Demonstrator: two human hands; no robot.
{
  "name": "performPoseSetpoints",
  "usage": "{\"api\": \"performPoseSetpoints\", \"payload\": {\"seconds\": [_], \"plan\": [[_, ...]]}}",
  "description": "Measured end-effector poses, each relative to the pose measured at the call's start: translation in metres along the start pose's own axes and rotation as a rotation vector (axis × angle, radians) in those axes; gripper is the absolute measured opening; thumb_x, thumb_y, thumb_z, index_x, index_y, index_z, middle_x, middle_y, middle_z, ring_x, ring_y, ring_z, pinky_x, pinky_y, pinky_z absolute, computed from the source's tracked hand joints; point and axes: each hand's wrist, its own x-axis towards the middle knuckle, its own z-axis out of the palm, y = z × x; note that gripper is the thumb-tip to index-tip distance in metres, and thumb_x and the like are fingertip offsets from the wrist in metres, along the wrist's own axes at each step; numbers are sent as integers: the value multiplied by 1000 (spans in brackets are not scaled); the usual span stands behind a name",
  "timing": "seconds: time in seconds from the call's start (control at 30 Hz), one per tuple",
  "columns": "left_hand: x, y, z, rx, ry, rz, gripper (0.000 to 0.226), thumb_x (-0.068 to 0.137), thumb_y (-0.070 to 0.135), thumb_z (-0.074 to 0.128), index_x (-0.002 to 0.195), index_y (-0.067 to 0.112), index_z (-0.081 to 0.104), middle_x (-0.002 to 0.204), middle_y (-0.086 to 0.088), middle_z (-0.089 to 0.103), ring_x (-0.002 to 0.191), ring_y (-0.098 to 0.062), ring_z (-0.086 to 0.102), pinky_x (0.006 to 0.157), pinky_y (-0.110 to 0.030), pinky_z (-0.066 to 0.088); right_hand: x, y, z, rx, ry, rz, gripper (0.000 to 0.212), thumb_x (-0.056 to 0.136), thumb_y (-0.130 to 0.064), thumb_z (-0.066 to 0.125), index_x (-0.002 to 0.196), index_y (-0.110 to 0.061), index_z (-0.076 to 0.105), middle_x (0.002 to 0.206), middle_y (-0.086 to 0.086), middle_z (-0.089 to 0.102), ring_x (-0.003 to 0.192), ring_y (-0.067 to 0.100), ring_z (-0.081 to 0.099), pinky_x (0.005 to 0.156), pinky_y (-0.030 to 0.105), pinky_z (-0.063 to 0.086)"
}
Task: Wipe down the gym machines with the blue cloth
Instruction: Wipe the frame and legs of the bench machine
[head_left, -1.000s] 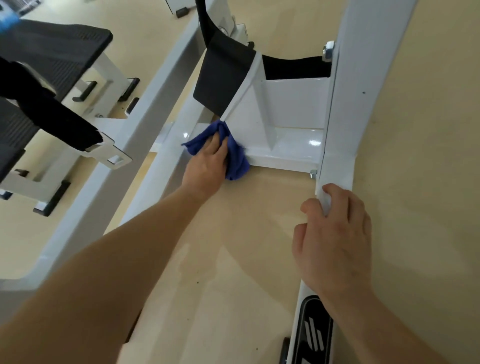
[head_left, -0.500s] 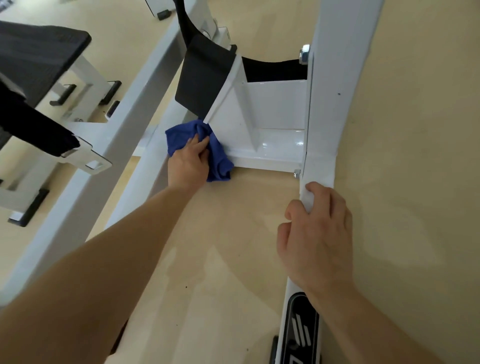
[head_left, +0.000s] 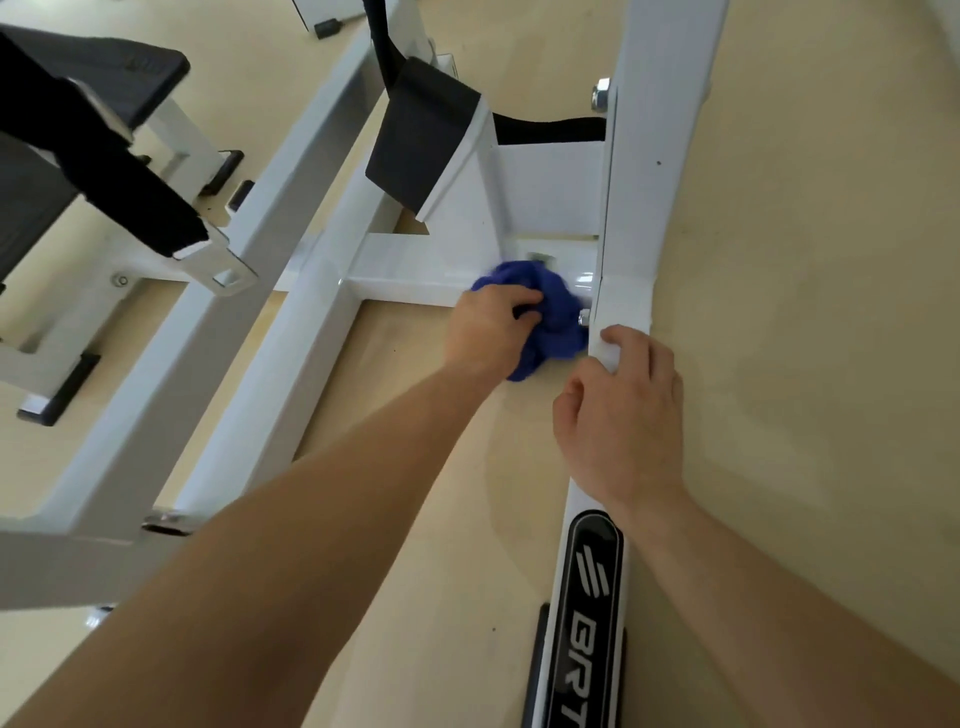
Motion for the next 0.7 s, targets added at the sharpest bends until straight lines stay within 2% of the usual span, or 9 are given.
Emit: {"api": "performPoseSetpoints", "payload": {"seconds": [0.07,0.13,0.2,0.27,0.33,0.43,0.5,0.6,0.7], "plan": [[-16,10,-6,35,-141,107,25,92,17,58,108,25,75,98,3,72,86,-13,61,71,-20,42,0,2,-6,33,-10,-22,22,86,-25,48,83,-16,68,131,10,53,122,32,44,96,45,44],[-32,16,-15,145,-157,162,26,89,22,61,110,30,73,103,4,72,92,-17,63,76,-24,43,-4,9,-17,12,-128,-72,31,90,-27,44,107,-19,69,144,10,47,134,30,39,104,46,41],[-55,19,-32,131,-129,132,25,87,23,63,110,29,71,105,3,71,96,-18,64,83,-29,48,-11,15,-40,3,-379,-92,44,95,-25,45,139,-24,52,159,6,30,147,26,25,114,45,31],[-91,21,-55,82,-136,61,22,86,20,65,106,27,68,100,3,70,92,-19,64,80,-31,51,-22,16,-72,48,-561,19,56,96,-22,47,151,-23,35,159,3,30,143,27,31,113,43,34],[-129,29,-78,25,-201,-12,22,82,16,64,100,29,64,94,4,68,85,-19,66,73,-35,55,-38,9,-104,57,-600,132,60,96,-23,48,153,-22,29,151,8,40,133,32,42,104,44,42],[-185,51,-117,-60,-303,-67,25,78,13,59,96,30,59,93,5,67,80,-19,65,70,-40,56,-69,-21,-150,75,-680,162,67,93,-27,55,153,-21,27,147,11,39,131,33,43,101,43,42],[-216,71,-145,-28,-375,-65,26,78,13,58,99,29,56,92,4,67,77,-21,65,67,-38,55,-89,-45,-184,163,-728,173,76,88,-27,62,153,-23,24,147,8,37,130,30,44,100,43,44],[-255,111,-189,13,-450,-71,28,79,13,59,101,28,49,81,-1,70,64,-25,66,54,-33,51,-112,-80,-242,286,-801,127,97,79,-27,71,155,-36,12,145,1,35,123,22,49,92,44,50],[-283,152,-237,-90,-519,-120,30,77,13,67,100,25,51,88,-1,73,75,-22,67,66,-36,54,-124,-104,-301,375,-849,177,90,72,-27,76,146,-44,26,135,-5,42,116,19,53,88,42,53]]}}
